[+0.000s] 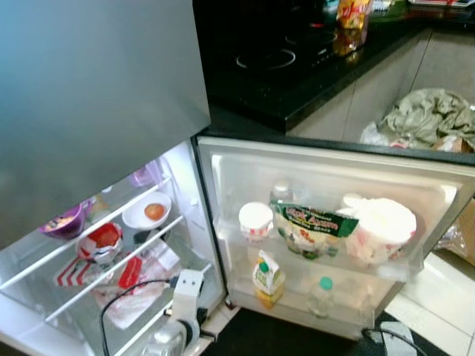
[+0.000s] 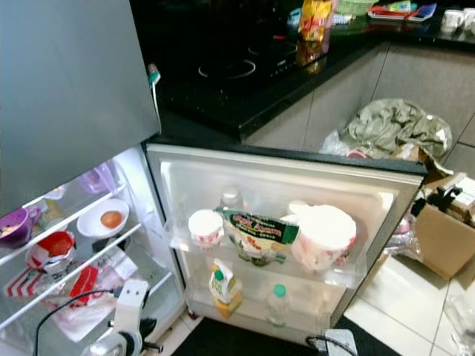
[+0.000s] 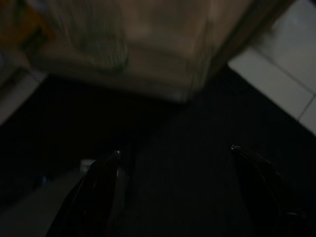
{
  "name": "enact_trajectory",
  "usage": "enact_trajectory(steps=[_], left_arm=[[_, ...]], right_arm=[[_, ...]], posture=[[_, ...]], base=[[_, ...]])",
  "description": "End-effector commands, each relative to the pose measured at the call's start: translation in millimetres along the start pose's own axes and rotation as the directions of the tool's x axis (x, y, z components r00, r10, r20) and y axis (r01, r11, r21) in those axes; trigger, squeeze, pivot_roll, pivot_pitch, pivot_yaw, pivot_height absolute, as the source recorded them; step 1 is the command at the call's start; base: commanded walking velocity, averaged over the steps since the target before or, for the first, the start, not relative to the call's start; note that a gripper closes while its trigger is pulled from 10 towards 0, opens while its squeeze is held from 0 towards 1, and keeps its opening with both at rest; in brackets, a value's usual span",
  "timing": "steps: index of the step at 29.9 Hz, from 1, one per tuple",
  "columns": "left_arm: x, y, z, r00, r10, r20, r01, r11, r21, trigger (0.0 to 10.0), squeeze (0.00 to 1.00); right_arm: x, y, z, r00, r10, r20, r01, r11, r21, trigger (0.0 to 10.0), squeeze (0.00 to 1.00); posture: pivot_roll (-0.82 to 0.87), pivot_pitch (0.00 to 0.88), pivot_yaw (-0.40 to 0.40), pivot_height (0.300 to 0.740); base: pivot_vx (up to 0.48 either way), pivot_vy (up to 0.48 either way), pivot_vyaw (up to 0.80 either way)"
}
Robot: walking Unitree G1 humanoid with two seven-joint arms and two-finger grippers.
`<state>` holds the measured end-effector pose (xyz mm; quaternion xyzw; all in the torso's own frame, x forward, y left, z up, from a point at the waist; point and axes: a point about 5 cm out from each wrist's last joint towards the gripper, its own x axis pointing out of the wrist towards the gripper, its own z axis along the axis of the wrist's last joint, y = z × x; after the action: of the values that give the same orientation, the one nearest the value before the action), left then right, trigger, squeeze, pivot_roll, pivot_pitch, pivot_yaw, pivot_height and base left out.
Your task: Restocking fridge
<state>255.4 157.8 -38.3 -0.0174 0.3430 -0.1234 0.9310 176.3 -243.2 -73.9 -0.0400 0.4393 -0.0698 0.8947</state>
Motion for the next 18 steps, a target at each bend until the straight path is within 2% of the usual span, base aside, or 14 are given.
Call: enact_trajectory(steps=[1, 18], left_arm=[[0.3, -0.5, 0.6, 1.000, 0.006, 0.004, -0.006, 1.000, 0.000, 10.0, 0.00], [0.2, -1.0, 0.5, 1.000, 0.005, 0.003, -0.005, 1.000, -0.001, 10.0, 0.00]], right_arm=[[0.7, 4.6, 3.9, 1.000, 0.011, 0.023, -0.012, 0.999, 0.031, 10.0, 0.00], [2.7, 11.8, 13.9, 0.998, 0.032, 0.045, -0.033, 0.999, 0.031, 10.0, 0.00]], posture=[[-0.16, 0.073, 0.048, 0.740], [-0.16, 0.070, 0.052, 0.740]], base=[[0.000, 0.000, 0.00], [0.000, 0.000, 0.00]])
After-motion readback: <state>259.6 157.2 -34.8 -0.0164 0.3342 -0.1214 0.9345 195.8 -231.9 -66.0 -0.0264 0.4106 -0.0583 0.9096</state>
